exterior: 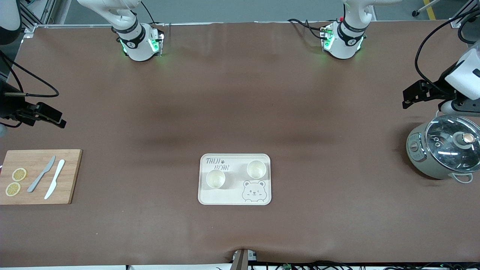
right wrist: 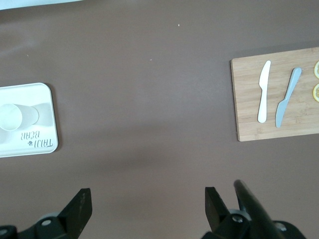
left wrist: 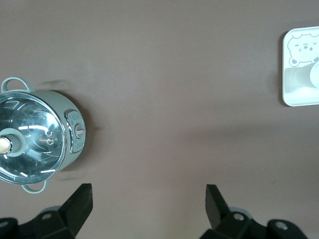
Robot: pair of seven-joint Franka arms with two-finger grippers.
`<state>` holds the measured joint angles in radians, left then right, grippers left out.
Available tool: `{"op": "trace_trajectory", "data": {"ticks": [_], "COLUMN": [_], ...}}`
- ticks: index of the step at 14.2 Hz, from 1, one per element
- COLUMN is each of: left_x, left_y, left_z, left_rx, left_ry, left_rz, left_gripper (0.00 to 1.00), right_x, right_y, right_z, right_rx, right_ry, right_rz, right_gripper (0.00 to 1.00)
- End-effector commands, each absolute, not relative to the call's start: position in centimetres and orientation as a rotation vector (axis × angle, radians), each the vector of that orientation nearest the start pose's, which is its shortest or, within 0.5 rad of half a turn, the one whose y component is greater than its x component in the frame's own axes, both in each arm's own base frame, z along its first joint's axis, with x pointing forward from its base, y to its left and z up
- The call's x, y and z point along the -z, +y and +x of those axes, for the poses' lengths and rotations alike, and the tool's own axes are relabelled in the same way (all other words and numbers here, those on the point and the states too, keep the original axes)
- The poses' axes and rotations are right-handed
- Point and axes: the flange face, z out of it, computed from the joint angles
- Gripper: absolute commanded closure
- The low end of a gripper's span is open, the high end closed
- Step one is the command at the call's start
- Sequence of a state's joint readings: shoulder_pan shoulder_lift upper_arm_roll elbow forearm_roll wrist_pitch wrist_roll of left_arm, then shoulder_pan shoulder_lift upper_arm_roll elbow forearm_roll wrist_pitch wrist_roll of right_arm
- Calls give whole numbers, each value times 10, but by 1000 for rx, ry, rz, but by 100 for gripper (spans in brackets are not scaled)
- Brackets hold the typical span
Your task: Place white IKEA cup upright on tray with both arms
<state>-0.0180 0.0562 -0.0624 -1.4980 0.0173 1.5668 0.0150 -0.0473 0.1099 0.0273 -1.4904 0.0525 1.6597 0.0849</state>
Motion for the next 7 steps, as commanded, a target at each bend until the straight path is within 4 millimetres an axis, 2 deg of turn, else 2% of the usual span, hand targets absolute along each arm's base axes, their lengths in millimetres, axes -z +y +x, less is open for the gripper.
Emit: {"op": "trace_trajectory", "data": {"ticks": [1, 7], "left_x": [-627, -621], "left_y": [-42, -44], "left_z": [565, 570], "left_rx": [17, 14], "left_ry": [174, 172], "left_rz": [-3142, -3163], "left_gripper": [0, 0], "right_x": [-612, -603], "right_y": [-7, -6], "right_z": [599, 606], "right_rx": [111, 125], "right_ry": [159, 159], "right_rz": [-3075, -3074], "right_gripper": [0, 0]}}
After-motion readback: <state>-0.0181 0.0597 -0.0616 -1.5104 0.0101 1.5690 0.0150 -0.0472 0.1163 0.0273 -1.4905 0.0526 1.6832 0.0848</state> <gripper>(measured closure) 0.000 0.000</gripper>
